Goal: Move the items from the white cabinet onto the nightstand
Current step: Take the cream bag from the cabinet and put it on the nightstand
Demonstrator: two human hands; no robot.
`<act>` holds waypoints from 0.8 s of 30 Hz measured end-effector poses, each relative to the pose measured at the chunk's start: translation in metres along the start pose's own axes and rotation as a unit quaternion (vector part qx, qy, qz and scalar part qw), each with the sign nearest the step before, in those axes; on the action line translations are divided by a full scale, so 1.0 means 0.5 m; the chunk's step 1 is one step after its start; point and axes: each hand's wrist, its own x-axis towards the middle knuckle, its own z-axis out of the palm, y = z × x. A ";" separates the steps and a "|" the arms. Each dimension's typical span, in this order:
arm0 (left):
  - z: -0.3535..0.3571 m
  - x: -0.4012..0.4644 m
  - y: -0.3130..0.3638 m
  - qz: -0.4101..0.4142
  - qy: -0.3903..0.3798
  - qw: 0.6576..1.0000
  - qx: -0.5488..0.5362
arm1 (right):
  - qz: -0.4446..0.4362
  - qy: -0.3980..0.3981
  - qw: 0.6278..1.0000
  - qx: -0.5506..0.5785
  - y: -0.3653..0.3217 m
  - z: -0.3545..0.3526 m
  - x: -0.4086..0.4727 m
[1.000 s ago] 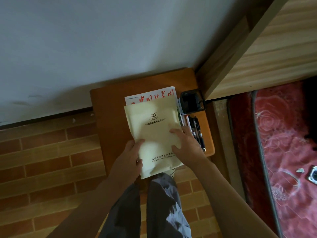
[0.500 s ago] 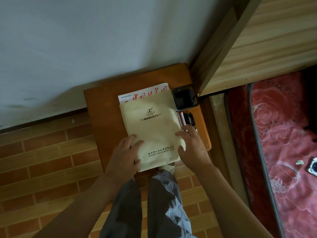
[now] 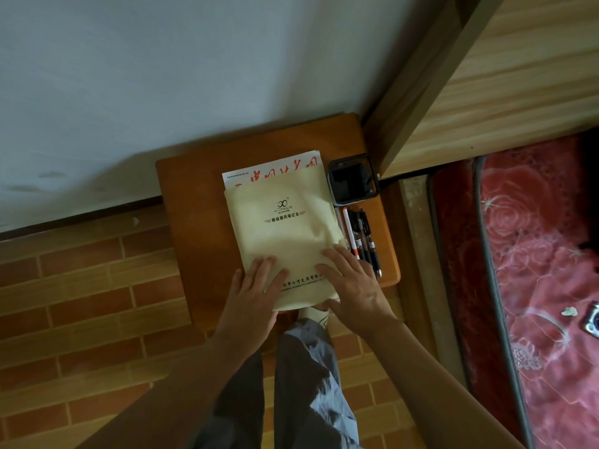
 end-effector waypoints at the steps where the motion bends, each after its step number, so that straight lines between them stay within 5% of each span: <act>1: -0.002 0.004 0.000 -0.001 0.004 1.000 -0.005 | 0.005 0.003 1.000 0.007 0.002 -0.002 0.003; 24: -0.091 -0.045 0.015 -0.059 0.040 0.995 -0.072 | 0.039 -0.027 0.998 0.040 -0.053 -0.114 -0.011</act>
